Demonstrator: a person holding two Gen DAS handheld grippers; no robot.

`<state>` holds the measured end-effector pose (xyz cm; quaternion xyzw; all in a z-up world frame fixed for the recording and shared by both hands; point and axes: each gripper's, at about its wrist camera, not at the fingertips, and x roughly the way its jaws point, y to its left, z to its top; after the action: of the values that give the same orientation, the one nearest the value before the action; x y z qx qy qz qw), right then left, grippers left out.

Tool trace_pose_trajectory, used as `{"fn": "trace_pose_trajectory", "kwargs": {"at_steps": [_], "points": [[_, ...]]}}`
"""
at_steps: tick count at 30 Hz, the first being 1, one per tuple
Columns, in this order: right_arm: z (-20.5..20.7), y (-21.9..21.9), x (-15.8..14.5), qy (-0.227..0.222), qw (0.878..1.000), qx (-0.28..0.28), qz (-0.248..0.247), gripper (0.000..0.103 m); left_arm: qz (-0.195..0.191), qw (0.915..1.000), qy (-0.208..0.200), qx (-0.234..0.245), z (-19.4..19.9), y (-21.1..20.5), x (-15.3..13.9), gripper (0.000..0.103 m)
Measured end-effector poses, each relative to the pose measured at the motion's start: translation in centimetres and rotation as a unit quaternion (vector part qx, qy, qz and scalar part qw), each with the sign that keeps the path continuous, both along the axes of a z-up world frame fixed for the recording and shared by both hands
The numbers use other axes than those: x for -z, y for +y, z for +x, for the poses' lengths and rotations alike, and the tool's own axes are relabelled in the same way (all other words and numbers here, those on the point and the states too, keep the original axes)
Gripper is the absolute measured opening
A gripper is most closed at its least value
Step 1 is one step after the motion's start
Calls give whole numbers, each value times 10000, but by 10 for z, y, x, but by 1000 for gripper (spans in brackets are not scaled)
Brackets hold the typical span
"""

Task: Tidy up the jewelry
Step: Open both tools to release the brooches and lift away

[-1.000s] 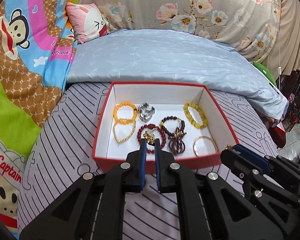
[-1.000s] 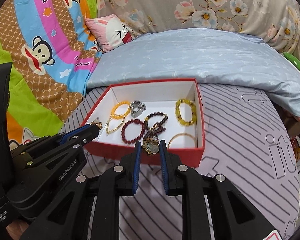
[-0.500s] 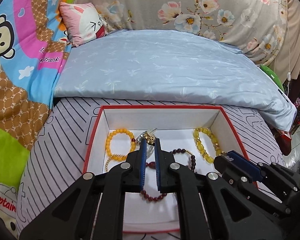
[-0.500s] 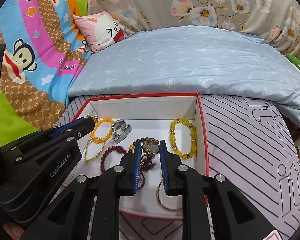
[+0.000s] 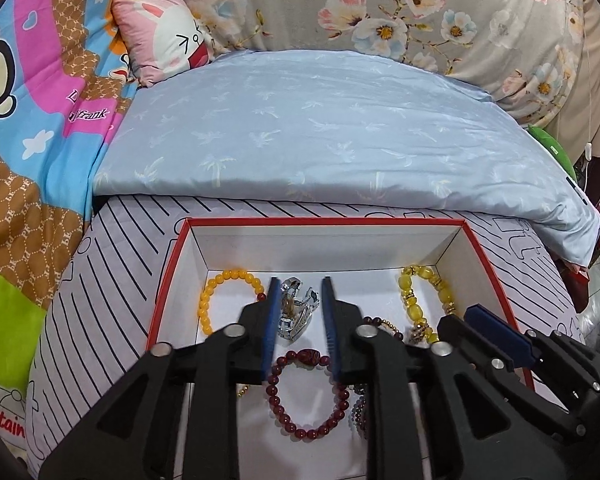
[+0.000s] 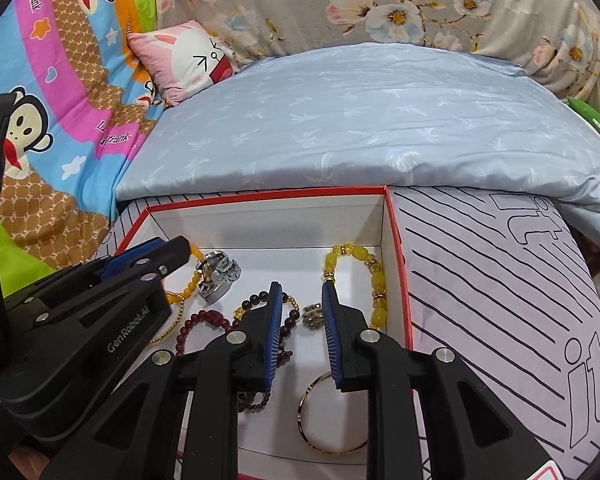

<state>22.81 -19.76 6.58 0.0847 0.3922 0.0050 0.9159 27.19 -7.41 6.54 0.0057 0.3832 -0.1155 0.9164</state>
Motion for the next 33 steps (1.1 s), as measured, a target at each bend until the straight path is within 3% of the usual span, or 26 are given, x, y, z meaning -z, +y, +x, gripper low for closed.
{"fn": "trace_pose_trajectory", "kwargs": {"at_steps": [4,13,20,33], "points": [[-4,1,-2,-10,10000,1,-7,22,1,10000,-19,-37,-4,2,-2,32],[-24,2,-12,-75,10000,38,40,28,-82,9999,-67,22,-23,3,-14,32],[-48,14,-22,-182,9998,-10,-83,42,-38,9998,-141,95,-47,-1,-24,32],[-88,4,-38,-267,9995,146,16,42,-58,9997,-209,-71,-85,20,-35,32]]}}
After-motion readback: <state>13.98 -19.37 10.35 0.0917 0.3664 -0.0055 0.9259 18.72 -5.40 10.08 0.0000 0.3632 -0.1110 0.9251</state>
